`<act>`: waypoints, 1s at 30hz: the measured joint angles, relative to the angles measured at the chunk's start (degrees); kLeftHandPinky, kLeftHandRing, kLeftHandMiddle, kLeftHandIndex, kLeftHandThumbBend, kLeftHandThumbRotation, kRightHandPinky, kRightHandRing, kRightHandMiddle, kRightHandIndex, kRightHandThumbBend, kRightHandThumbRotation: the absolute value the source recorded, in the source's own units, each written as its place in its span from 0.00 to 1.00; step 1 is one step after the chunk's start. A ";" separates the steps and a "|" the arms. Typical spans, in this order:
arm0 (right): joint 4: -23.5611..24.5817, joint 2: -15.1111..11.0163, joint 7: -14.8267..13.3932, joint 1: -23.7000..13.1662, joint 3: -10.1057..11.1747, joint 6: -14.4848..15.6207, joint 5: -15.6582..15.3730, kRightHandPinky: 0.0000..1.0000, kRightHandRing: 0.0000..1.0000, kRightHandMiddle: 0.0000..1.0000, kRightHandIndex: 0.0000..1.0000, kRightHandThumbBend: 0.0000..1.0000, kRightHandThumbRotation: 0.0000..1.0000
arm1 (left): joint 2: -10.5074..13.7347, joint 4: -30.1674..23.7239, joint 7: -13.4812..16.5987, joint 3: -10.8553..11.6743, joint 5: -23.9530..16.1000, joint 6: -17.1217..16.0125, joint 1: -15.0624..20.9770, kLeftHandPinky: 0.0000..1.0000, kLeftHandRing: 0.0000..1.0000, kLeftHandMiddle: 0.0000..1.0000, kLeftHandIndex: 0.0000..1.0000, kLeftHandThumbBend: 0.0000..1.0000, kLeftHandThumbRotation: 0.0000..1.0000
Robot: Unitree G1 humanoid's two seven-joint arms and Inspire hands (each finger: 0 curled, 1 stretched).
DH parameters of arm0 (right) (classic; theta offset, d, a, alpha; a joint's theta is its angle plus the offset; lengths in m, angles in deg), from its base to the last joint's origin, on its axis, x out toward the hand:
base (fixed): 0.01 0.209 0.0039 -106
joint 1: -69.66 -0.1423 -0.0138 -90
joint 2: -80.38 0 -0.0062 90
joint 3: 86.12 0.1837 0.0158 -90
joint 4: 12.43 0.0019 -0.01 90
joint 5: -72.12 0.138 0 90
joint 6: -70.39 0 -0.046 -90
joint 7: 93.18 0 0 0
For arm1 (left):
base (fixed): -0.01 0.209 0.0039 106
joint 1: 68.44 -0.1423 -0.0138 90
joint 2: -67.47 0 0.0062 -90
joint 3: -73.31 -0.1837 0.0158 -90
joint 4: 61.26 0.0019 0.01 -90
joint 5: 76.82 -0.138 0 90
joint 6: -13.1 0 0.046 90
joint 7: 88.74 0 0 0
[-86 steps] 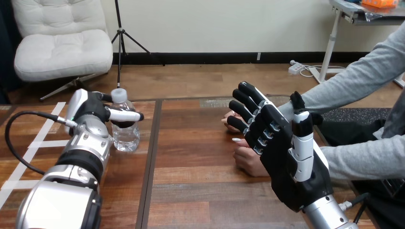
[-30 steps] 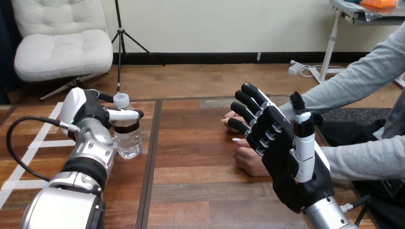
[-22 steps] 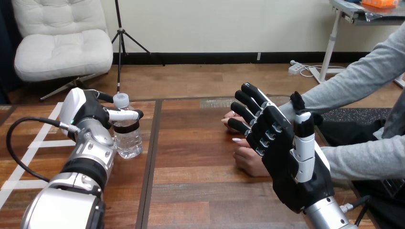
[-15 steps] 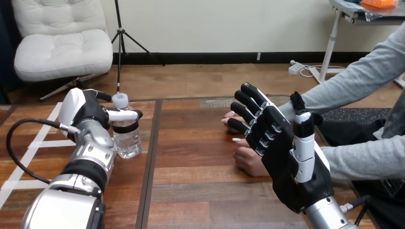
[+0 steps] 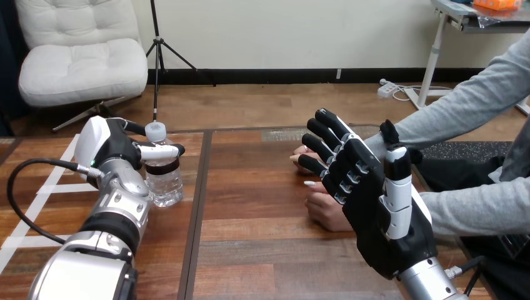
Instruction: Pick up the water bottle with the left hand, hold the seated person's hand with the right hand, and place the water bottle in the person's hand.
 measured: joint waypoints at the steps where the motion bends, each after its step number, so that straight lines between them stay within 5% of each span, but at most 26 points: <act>1: 0.00 0.00 0.00 0.00 0.00 0.00 0.00 0.93 0.96 0.95 0.93 0.88 1.00 | 0.00 0.00 0.03 0.01 0.02 -0.11 -0.03 0.14 0.19 0.27 0.60 0.66 0.00; 17: -0.01 -0.05 0.04 -0.01 0.06 0.01 0.03 0.96 0.97 0.96 0.94 0.90 1.00 | -0.30 0.00 2.23 0.38 0.46 -3.63 -1.06 0.20 0.26 0.34 0.53 0.62 0.00; 30: -0.02 -0.06 0.04 -0.03 0.09 0.02 0.02 0.97 0.97 0.96 0.94 0.89 1.00 | -0.35 -0.01 4.04 0.75 0.59 -7.93 -1.57 0.23 0.30 0.40 0.61 0.61 0.00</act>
